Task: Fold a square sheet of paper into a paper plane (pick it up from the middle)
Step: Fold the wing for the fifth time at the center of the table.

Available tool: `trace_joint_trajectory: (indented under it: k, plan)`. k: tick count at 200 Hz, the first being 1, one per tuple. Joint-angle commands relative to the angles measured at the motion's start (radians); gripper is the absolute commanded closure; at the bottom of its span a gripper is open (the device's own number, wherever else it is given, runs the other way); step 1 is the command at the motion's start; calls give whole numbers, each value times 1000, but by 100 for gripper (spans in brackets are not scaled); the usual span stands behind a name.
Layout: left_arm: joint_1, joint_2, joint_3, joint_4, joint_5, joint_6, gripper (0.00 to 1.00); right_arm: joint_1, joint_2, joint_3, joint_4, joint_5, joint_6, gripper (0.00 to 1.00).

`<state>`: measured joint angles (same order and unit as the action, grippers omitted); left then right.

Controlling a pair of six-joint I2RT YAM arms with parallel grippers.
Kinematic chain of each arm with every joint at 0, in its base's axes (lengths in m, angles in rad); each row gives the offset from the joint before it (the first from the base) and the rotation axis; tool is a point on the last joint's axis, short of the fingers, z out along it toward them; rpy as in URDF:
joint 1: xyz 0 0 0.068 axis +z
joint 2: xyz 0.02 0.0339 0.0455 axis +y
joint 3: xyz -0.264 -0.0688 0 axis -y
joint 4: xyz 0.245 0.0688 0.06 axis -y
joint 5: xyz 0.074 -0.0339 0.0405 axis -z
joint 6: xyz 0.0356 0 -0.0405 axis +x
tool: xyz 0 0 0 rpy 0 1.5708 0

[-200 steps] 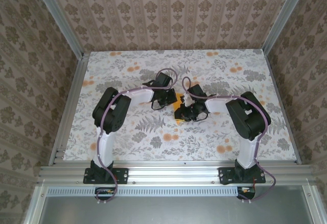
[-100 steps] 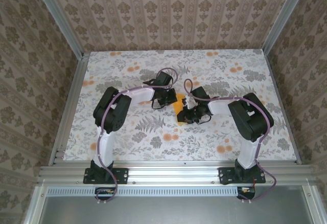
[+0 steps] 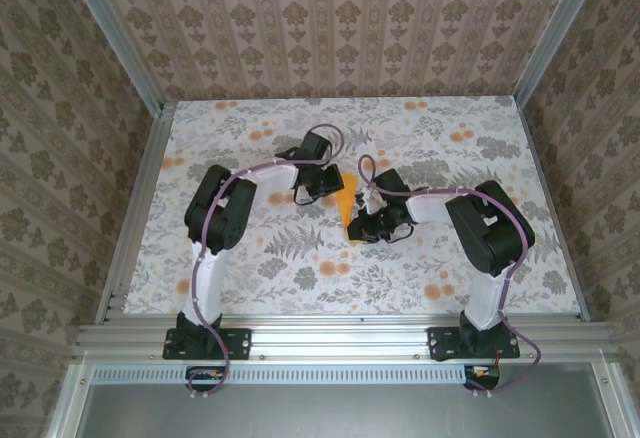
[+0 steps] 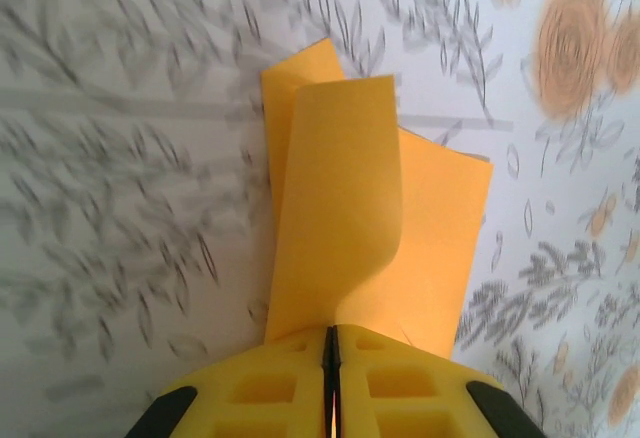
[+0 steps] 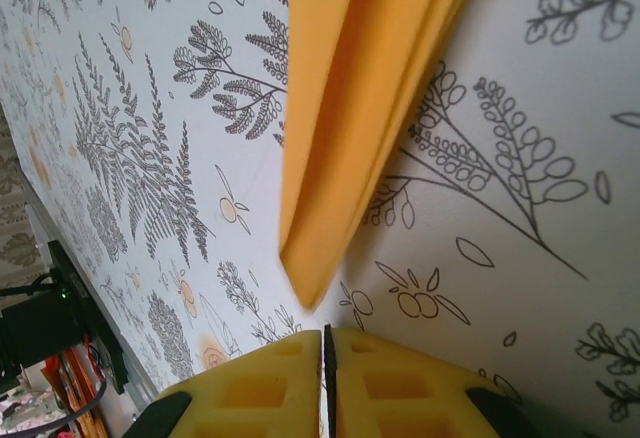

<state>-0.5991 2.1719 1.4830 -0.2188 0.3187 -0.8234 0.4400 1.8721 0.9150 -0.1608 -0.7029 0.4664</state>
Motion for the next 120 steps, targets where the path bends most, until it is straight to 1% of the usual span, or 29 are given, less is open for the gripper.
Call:
trace_joint_trajectory:
  k: [1,24,41,58,74,98,120]
  plan:
    - [36,62,9,-36,-32,59,88,16,80,-62,-270,103,-16,88]
    - [35,59,6,-18,-2,64,88,14,67,-50,-264,113,-7,88]
    - [27,50,-6,-9,17,64,88,5,-7,-46,-198,78,26,88]
    - [19,37,-28,5,34,57,88,-5,-87,-21,-140,69,65,87]
    - [14,28,-36,3,40,47,89,-7,-126,9,-79,72,102,87]
    - [4,19,-41,1,40,30,90,9,-90,79,-11,49,149,87]
    - [2,19,-45,-8,33,14,91,23,-25,137,22,74,173,87]
